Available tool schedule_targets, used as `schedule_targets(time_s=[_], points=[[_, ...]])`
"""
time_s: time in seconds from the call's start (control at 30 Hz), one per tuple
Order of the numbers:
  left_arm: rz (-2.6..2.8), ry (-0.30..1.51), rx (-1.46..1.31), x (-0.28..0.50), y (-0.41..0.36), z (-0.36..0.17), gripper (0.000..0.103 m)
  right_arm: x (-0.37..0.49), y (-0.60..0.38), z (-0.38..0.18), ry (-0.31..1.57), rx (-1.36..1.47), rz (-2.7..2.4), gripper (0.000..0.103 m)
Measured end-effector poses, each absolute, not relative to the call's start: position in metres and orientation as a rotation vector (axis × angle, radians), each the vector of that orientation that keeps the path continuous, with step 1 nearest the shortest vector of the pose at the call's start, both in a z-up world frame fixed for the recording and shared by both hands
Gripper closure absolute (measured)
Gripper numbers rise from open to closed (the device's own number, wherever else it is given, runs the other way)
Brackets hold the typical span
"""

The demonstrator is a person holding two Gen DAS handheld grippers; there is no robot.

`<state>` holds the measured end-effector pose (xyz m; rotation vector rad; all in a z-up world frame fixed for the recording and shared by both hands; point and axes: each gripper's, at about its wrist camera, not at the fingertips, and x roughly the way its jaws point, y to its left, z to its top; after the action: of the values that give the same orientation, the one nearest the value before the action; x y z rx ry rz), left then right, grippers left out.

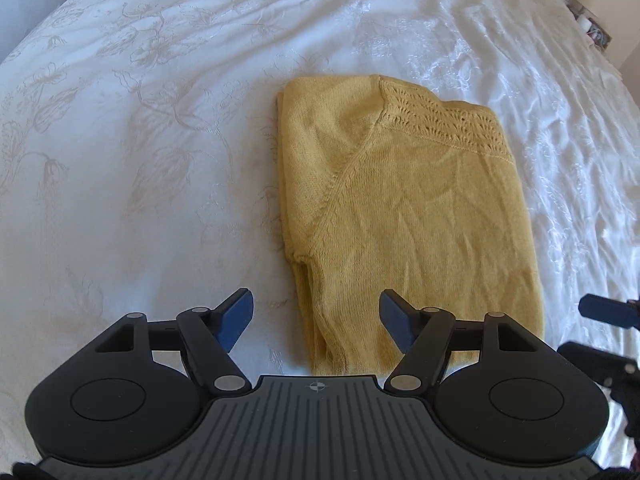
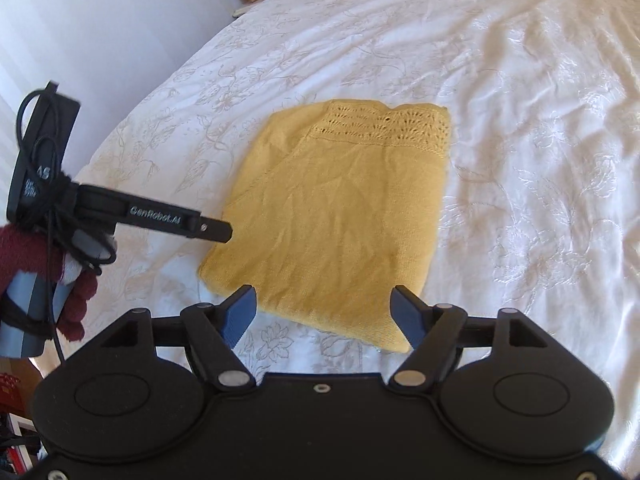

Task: Fold small clothes
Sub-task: 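Fold the held side edge across with the left gripper and open, then move the right gripper to the lace yoke end and close on it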

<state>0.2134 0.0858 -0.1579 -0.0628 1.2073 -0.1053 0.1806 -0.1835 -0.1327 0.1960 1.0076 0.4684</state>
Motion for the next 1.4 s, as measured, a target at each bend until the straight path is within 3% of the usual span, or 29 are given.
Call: schedule_targets(time_s=[0.1, 0.5, 0.8, 0.9, 1.13, 1.23, 1.33, 1.37, 1.4], points=[[-0.117, 1.236, -0.089, 0.213, 0.085, -0.168, 0.034, 0.204, -0.201, -0.138, 1.016, 0.259, 0.448, 0.018], [-0.198, 1.292, -0.158, 0.234, 0.085, -0.205, 0.033, 0.308, -0.226, -0.193, 1.109, 0.441, 0.467, 0.018], [-0.288, 1.282, -0.219, 0.255, 0.076, -0.223, 0.004, 0.344, -0.210, -0.226, 1.168, 0.503, 0.589, 0.014], [-0.305, 1.257, -0.240, 0.260, 0.074, -0.224, 0.001, 0.353, -0.205, -0.229, 1.162, 0.545, 0.623, 0.007], [-0.310, 1.201, -0.267, 0.267, 0.069, -0.222, 0.001, 0.360, -0.204, -0.232, 1.134, 0.626, 0.643, 0.004], [-0.336, 1.193, -0.328, 0.258, 0.077, -0.218, 0.009, 0.351, -0.214, -0.230, 1.129, 0.644, 0.661, 0.005], [-0.354, 1.206, -0.372, 0.249, 0.083, -0.219, 0.025, 0.342, -0.222, -0.230, 1.134, 0.655, 0.644, 0.019], [-0.355, 1.205, -0.370, 0.247, 0.083, -0.219, 0.037, 0.340, -0.224, -0.230, 1.135, 0.642, 0.626, 0.032], [-0.350, 1.205, -0.357, 0.248, 0.080, -0.220, 0.060, 0.339, -0.224, -0.229, 1.137, 0.617, 0.596, 0.049]])
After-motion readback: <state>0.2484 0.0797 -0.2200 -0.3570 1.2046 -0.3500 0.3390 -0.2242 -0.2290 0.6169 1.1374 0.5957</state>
